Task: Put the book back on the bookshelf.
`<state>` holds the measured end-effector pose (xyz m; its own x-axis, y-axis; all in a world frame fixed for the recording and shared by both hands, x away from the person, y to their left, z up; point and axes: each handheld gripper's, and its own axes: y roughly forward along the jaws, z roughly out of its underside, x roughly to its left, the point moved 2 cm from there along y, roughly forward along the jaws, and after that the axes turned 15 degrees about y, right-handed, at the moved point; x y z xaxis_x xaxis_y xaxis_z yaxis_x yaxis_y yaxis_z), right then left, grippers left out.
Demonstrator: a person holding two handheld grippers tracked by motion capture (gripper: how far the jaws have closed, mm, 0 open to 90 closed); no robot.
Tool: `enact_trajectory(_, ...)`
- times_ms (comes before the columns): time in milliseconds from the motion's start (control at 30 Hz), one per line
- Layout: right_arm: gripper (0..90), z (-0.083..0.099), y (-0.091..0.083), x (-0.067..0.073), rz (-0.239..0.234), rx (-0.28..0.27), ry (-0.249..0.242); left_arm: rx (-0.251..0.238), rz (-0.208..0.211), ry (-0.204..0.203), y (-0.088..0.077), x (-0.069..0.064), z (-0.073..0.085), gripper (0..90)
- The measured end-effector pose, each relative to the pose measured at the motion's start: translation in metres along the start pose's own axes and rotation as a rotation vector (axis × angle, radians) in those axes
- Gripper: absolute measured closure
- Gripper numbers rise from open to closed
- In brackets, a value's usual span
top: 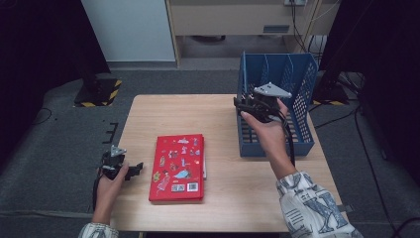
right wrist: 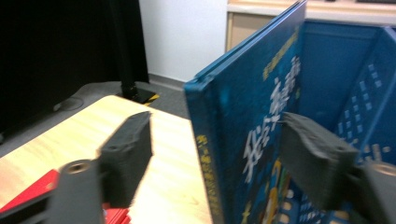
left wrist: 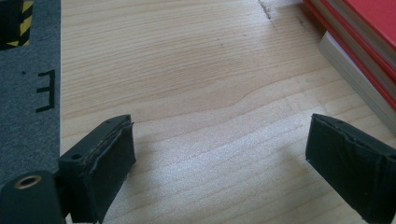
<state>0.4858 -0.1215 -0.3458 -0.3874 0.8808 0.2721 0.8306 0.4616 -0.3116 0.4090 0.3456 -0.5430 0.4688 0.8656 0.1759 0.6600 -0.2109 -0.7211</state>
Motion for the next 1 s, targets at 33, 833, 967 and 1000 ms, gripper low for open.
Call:
enact_trajectory(33, 19.8, 0.0, -0.001, 0.001, -0.002, 0.0, -0.001, 0.0, 0.0, 0.0, 0.0, 0.0, 0.0, 7.8)
enact_trajectory(833, 6.7, 0.052, -0.041, -0.019, -0.125, 0.035, 0.016, -0.017, 0.017, -0.014, -0.003, -0.003, -0.002, 4.0)
enact_trajectory(967, 6.0, 0.068, -0.047, -0.021, -0.144, 0.045, 0.0, -0.037, -0.008, -0.024, -0.006, -0.002, -0.001, 4.0)
enact_trajectory(1000, 6.1, 0.071, -0.048, -0.021, -0.148, 0.046, -0.004, -0.043, -0.01, -0.028, -0.007, -0.002, -0.002, 4.0)
